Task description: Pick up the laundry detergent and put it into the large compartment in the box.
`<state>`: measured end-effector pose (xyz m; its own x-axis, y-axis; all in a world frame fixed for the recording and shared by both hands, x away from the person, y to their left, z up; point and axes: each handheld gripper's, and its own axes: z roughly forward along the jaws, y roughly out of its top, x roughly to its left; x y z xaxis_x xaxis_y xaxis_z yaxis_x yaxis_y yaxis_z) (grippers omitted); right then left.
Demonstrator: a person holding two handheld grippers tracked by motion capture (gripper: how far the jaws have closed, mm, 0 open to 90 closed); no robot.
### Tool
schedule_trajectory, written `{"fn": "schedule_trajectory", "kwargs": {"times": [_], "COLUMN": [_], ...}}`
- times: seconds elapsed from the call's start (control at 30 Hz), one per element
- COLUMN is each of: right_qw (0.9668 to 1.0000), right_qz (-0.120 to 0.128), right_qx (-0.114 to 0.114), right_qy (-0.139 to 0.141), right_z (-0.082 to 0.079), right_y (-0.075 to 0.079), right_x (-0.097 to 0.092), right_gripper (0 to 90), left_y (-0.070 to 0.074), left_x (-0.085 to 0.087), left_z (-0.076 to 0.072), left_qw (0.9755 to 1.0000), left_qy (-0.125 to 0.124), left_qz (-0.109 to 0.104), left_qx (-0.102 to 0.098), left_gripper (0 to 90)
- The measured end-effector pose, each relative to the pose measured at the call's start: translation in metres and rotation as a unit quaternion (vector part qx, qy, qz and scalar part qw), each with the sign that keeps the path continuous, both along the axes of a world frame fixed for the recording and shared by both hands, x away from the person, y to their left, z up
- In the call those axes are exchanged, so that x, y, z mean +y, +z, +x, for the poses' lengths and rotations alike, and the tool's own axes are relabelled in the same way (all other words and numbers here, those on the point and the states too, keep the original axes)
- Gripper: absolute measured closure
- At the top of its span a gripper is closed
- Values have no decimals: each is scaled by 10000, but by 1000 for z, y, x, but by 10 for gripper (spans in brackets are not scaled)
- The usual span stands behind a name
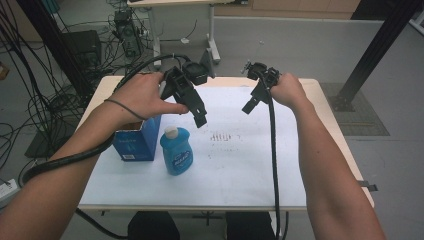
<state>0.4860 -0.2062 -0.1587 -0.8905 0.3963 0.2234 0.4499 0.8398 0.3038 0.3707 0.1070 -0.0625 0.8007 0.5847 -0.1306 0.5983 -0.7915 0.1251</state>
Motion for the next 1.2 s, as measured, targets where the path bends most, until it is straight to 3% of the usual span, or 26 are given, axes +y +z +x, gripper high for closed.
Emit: {"fn": "schedule_trajectory", "kwargs": {"times": [0.43,0.67,0.97,1.2], "right_qw": [10000,10000,10000,10000], "right_qz": [-24,0,9,-8], "right_qx": [-17,-12,8,2], "right_qy": [6,6,-21,-30], "right_z": [-2,-3,-3,-4], "right_y": [2,1,0,1], "right_x": [2,0,-3,-5], "right_gripper": [39,39,39,39], "left_y": [-5,-11,-25,-32], "left_x": [29,34,25,22], "left_z": [4,7,8,8], "left_qw": [9995,9990,9983,9982], "left_qy": [295,382,333,295], "left_qz": [70,187,425,469], "left_qx": [83,141,215,248], "left_gripper": [47,47,48,49]}}
